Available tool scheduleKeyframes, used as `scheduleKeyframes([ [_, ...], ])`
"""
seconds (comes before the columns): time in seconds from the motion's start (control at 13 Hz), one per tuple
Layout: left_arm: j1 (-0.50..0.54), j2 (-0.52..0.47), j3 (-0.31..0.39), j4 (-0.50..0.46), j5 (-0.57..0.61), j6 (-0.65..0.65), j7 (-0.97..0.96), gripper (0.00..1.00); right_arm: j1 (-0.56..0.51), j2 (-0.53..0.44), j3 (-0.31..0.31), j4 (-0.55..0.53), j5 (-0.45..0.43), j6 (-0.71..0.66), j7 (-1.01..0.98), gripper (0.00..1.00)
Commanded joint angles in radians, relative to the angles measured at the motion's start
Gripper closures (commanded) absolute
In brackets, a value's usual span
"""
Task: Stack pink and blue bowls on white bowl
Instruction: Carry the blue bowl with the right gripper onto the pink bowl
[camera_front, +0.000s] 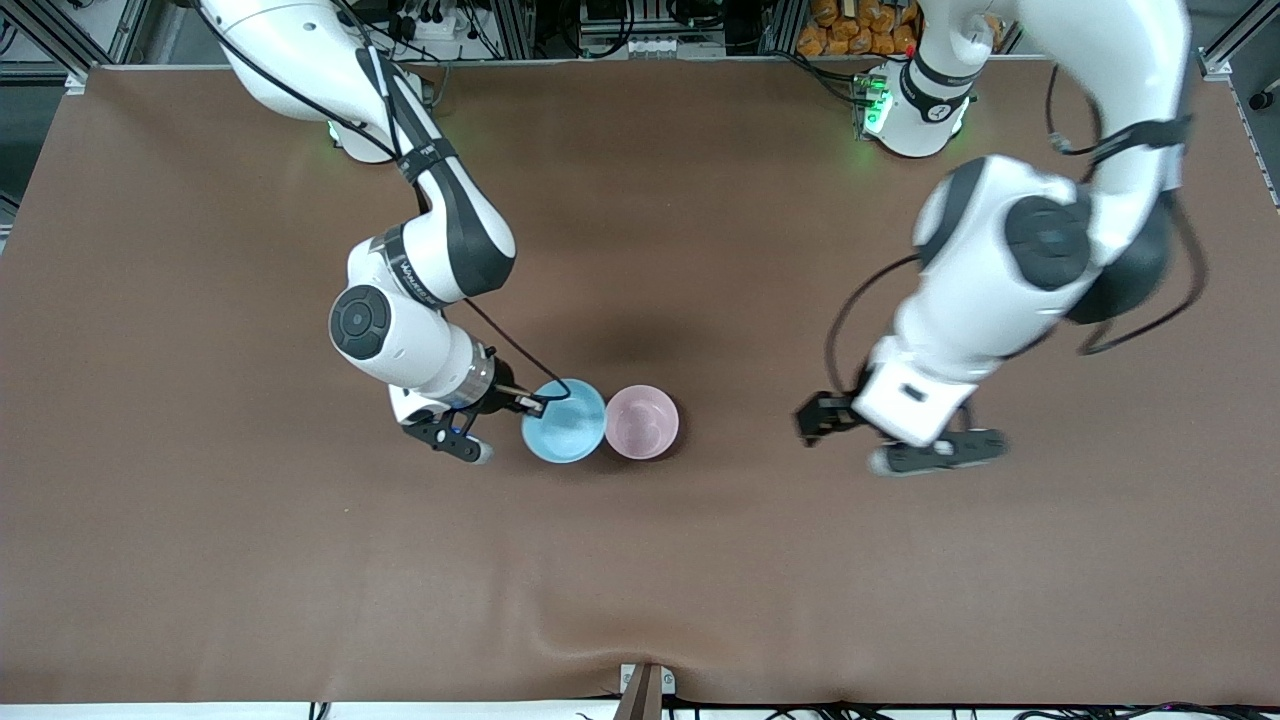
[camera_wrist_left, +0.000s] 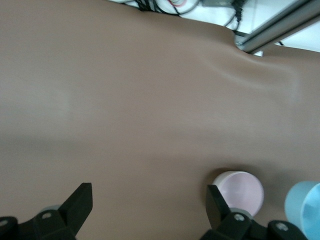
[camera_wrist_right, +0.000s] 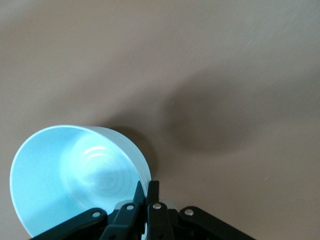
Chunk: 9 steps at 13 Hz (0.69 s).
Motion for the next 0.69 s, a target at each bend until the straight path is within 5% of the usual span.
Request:
scheduleKeyframes([
  [0.0, 0.060, -0.054, -0.010, -0.027, 0.017, -0.041, 0.102, 0.00, 0.064, 0.082, -0.015, 0.088, 0.033, 0.032, 0.126, 1.00],
  [0.62, 0.175, -0.250, -0.009, -0.034, 0.015, -0.308, 0.248, 0.00, 0.141, 0.179, -0.021, 0.114, -0.009, 0.099, 0.257, 1.00],
])
